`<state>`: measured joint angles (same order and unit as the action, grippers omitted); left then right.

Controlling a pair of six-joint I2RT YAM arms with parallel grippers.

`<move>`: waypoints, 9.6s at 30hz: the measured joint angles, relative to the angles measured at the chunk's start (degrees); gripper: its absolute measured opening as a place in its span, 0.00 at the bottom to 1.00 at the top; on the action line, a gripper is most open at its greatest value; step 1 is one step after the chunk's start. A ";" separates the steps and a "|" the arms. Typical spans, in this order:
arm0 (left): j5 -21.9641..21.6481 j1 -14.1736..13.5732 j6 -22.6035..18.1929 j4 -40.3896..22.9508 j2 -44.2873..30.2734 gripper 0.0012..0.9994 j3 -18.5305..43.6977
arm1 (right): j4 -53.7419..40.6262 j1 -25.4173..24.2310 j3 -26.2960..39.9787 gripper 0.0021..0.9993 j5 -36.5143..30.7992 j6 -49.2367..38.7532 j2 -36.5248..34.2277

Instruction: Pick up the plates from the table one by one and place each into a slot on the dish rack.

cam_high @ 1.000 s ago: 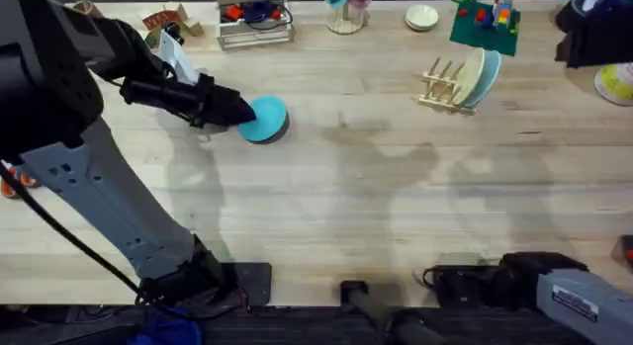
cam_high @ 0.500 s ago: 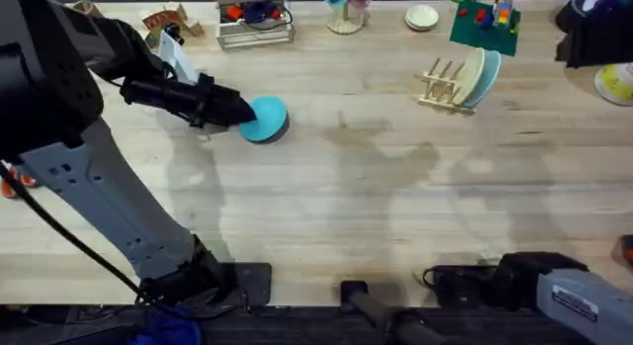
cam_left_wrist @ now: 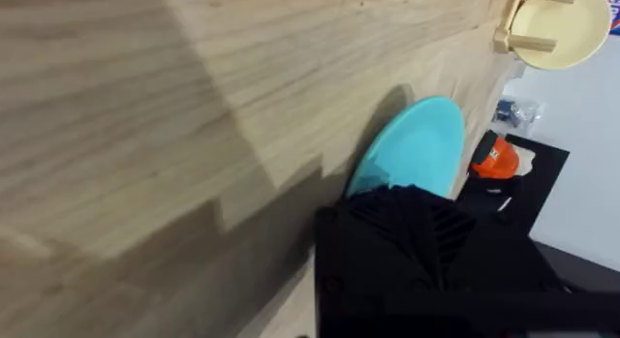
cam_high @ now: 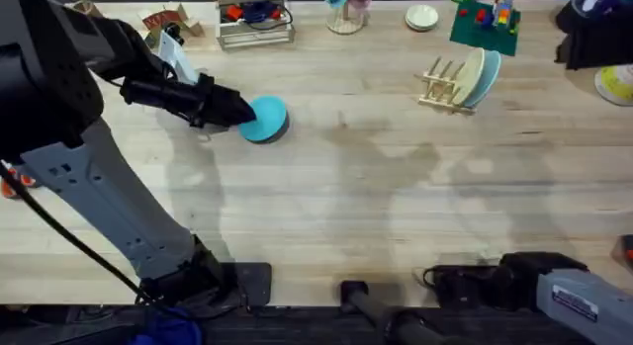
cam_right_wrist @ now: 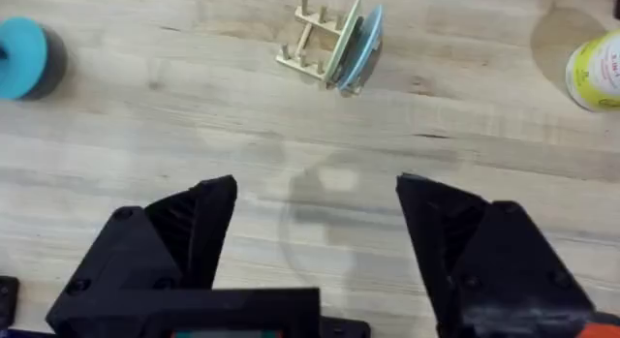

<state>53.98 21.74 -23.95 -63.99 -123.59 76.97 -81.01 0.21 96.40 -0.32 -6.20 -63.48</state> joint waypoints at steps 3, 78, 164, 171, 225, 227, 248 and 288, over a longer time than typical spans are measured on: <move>-0.02 0.00 -0.01 0.02 0.00 0.04 0.00 | 0.00 0.00 0.00 0.99 0.00 0.00 0.00; -0.02 0.00 0.05 0.07 0.00 0.04 0.00 | 26.01 29.44 0.24 1.00 14.97 31.61 -43.10; 0.67 1.33 0.40 -0.13 0.28 0.04 0.42 | 54.74 39.26 0.26 0.04 27.62 48.42 -62.64; 0.64 1.36 0.40 -0.37 0.28 0.04 0.42 | 54.51 39.26 0.26 0.03 28.65 48.13 -62.64; -37.77 -9.77 9.43 -13.92 57.62 0.35 0.09 | -1.64 40.54 18.32 0.03 -18.34 17.66 -44.08; -37.79 -9.77 9.57 -14.45 58.67 0.64 0.09 | -2.40 40.50 18.32 0.03 -19.18 17.66 -42.51; -38.42 -9.77 11.16 -17.05 61.29 1.00 0.02 | -9.58 39.21 18.32 0.03 -21.01 21.12 -24.50; -38.42 -9.77 11.35 -17.05 61.29 1.00 0.00 | -11.65 23.87 8.52 0.03 -22.71 54.38 -6.56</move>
<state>15.55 11.97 -12.60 -81.03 -62.30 76.97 -92.66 24.08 104.92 -23.03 48.19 -70.04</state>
